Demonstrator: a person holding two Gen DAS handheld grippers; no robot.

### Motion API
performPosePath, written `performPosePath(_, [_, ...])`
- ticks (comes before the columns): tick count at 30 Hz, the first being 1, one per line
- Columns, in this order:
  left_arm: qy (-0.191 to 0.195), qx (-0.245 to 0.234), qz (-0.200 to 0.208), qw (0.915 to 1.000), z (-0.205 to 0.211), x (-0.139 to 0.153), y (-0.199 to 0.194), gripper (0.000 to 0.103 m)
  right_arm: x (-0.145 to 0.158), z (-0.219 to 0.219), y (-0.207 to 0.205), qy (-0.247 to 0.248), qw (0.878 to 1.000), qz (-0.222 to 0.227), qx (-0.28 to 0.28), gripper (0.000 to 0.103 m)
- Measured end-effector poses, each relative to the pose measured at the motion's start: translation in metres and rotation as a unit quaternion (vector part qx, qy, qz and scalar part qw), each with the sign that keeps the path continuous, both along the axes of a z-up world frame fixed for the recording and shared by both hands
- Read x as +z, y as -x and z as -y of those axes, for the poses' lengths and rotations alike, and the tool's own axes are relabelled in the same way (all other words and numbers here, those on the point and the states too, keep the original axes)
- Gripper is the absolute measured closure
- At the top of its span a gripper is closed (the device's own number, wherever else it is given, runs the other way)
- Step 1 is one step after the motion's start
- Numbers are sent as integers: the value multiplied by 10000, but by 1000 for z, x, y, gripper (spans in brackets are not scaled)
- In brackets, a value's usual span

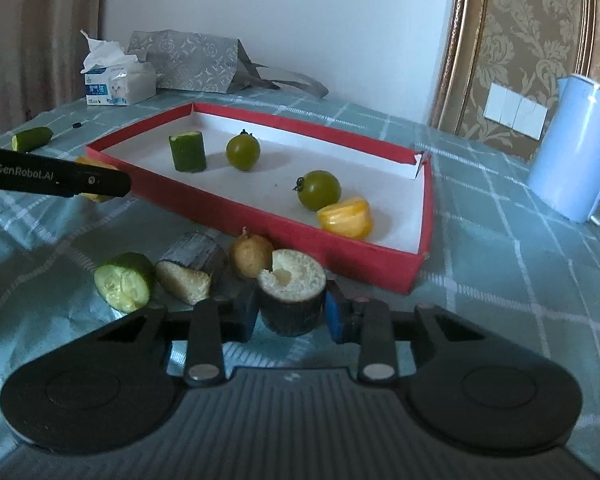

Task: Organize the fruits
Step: 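Carry the yellow chunk into the tray and open left gripper while right grasps dark chunk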

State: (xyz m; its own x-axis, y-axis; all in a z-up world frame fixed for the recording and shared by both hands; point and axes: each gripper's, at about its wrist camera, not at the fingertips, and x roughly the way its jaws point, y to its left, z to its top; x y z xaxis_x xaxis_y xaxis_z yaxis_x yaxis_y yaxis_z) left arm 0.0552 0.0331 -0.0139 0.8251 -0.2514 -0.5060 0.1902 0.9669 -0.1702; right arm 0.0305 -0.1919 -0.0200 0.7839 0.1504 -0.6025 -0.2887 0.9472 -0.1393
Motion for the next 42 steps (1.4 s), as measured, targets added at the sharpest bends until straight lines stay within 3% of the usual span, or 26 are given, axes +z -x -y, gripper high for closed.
performPosePath(9, [-50, 78, 100, 9999, 0, 2, 2, 55, 14, 37, 0, -750, 9945, 300, -669, 71])
performPosePath(25, [-508, 786, 105, 9956, 2, 9, 3, 55, 15, 44, 2, -958, 9927, 274, -680, 71])
performPosePath(35, [-478, 428, 332, 9974, 23, 34, -14, 55, 16, 46, 1, -987, 9927, 235, -658, 71])
performPosePath(42, [-486, 261, 276, 9981, 42, 34, -43, 55, 16, 46, 0, -984, 9927, 225, -663, 71])
